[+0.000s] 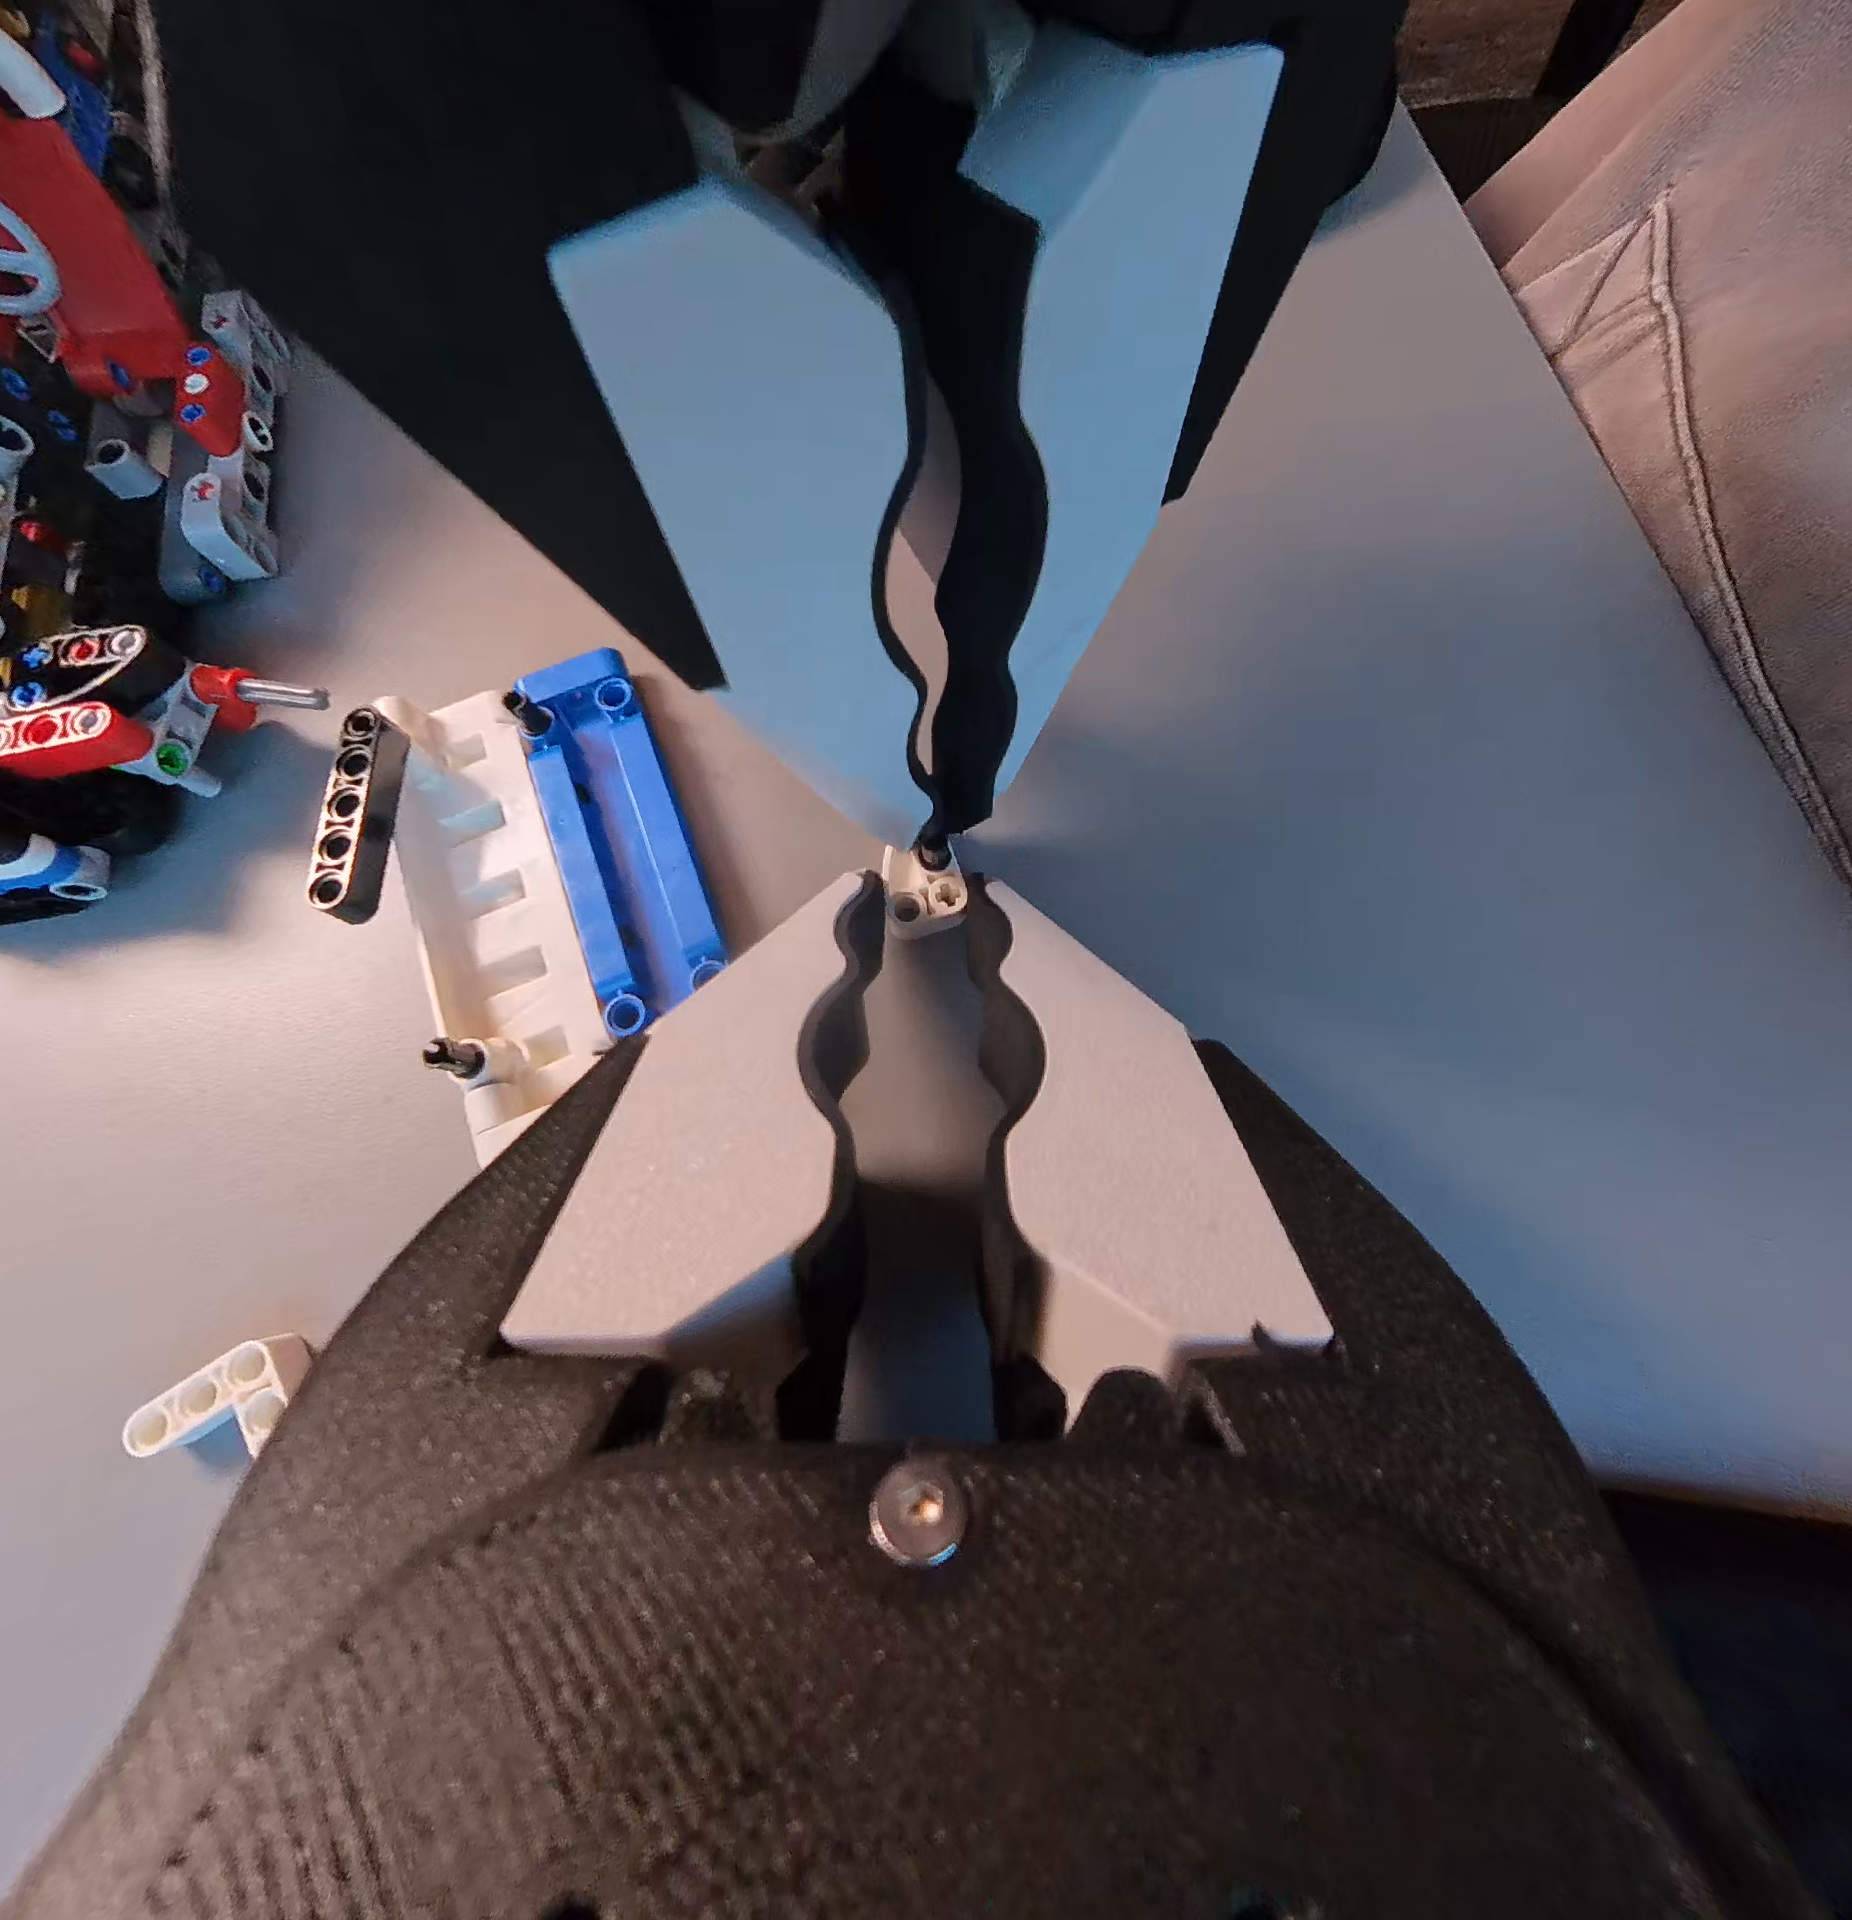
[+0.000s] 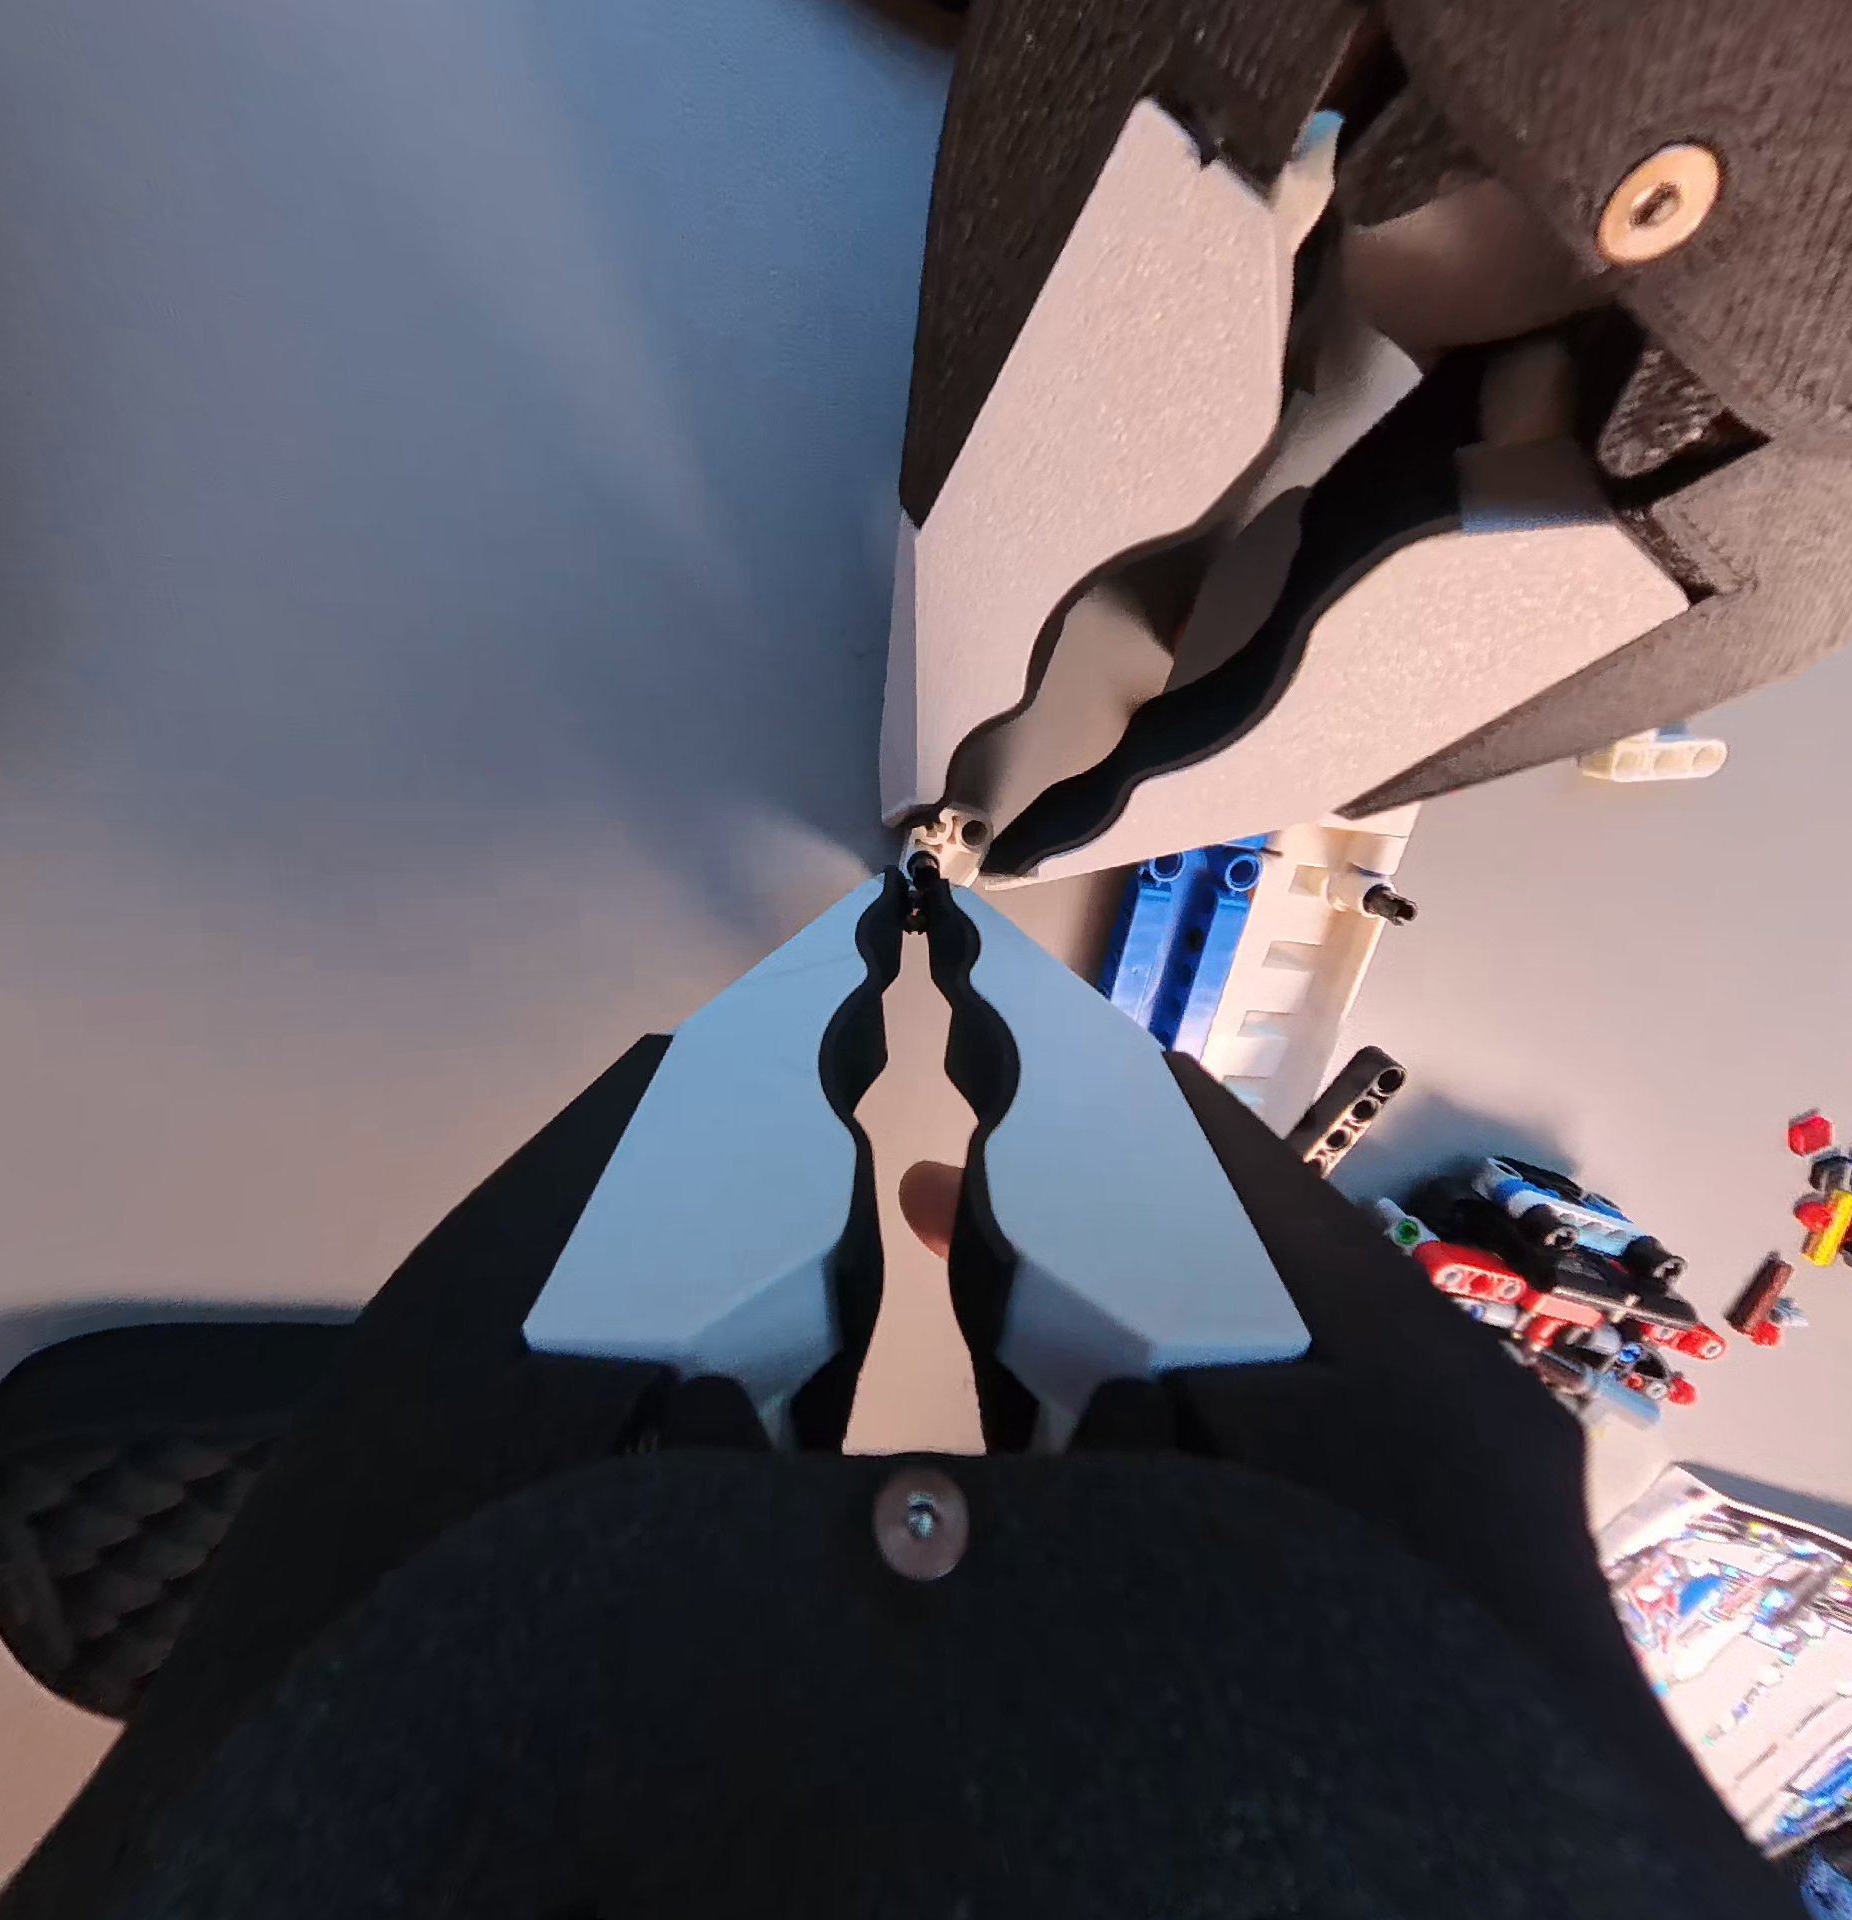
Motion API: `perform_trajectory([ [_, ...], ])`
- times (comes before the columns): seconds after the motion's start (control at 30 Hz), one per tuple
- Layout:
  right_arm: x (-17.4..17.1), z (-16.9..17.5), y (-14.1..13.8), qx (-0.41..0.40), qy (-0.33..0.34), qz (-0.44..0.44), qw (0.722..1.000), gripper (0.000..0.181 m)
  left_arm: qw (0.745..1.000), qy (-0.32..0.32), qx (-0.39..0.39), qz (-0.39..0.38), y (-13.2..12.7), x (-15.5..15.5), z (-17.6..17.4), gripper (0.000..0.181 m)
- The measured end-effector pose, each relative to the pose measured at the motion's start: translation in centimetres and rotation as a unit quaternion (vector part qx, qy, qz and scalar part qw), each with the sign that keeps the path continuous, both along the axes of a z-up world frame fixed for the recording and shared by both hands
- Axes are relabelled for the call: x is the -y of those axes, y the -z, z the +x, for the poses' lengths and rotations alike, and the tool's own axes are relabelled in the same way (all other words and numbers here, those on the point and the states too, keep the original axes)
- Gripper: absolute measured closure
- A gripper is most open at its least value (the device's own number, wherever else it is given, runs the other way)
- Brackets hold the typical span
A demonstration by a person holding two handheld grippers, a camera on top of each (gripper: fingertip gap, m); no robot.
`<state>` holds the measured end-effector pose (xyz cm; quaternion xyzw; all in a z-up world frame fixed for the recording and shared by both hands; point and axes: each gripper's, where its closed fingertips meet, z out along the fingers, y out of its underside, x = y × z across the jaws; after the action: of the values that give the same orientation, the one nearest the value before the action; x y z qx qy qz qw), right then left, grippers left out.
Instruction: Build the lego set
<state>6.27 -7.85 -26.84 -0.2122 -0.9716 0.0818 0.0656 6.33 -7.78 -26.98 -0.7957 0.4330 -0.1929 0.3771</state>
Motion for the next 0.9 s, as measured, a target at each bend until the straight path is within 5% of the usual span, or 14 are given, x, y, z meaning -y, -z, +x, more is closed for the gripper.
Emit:
perform_trajectory([
  [0.13,0.1,-0.1,-0.1,-0.02,0.012,-0.031,0.999,0.178,1.0,0.0,-0.001,0.003,0.0,0.0,0.0,0.167],
  [0.27,0.3,0.1,-0.4,-0.036,0.027,-0.067,0.997,0.159,1.0,0.001,-0.002,0.004,0.0,0.1,0.0,0.167],
  [0.6,-0.7,1.6,-1.6,-0.046,0.059,-0.077,0.994,0.162,1.0,-0.003,-0.002,0.005,0.0,0.1,0.0,0.167],
  [0.9,0.3,4.1,0.4,-0.061,0.119,-0.151,0.979,0.169,1.0,-0.011,-0.01,0.018,0.0,0.1,0.0,0.167],
])
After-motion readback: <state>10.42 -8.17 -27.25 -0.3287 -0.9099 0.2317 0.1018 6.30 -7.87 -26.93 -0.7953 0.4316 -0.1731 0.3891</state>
